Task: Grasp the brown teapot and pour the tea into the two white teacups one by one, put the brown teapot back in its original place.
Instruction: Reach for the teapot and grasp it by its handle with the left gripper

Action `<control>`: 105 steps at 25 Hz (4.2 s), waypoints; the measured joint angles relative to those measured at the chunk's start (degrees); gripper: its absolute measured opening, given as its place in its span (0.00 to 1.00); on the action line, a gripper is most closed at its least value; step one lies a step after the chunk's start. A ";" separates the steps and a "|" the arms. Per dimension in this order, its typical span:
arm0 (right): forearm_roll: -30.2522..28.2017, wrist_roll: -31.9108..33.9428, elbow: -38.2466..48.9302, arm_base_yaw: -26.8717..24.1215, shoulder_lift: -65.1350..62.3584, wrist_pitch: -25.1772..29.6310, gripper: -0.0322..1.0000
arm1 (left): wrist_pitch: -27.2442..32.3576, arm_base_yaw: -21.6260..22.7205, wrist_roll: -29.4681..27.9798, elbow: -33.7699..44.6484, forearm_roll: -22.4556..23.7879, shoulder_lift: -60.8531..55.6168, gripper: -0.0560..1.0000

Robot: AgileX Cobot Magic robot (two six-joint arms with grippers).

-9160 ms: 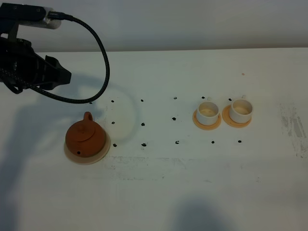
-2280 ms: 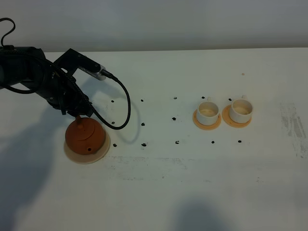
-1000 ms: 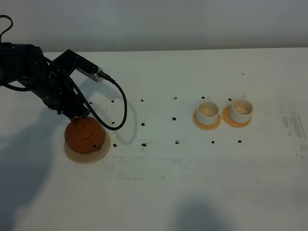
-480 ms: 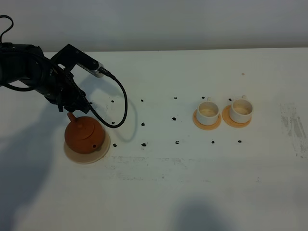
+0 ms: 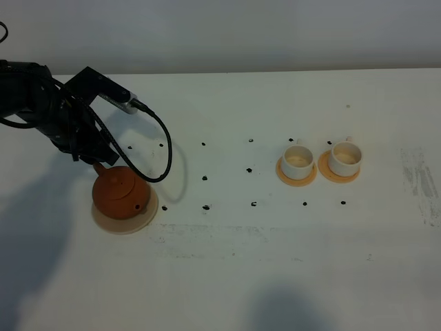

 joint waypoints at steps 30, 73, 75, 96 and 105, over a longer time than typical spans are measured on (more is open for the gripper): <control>0.00 0.00 0.00 0.00 0.00 0.00 0.47 | 6.18 0.39 -0.23 -0.04 -0.95 0.00 0.53; 0.00 0.00 0.00 0.00 0.00 0.00 0.47 | 10.09 1.37 -1.57 -0.21 -2.84 1.15 0.53; 0.00 0.00 0.00 0.00 0.00 0.00 0.47 | 10.21 1.37 -1.57 -0.21 -3.06 1.15 0.53; 0.00 0.00 0.00 0.00 0.00 0.00 0.47 | 14.79 1.37 -2.85 -0.21 -4.34 1.15 0.53; 0.00 0.00 0.00 0.00 0.00 0.00 0.47 | 17.13 1.47 -5.24 -0.21 -4.39 1.15 0.53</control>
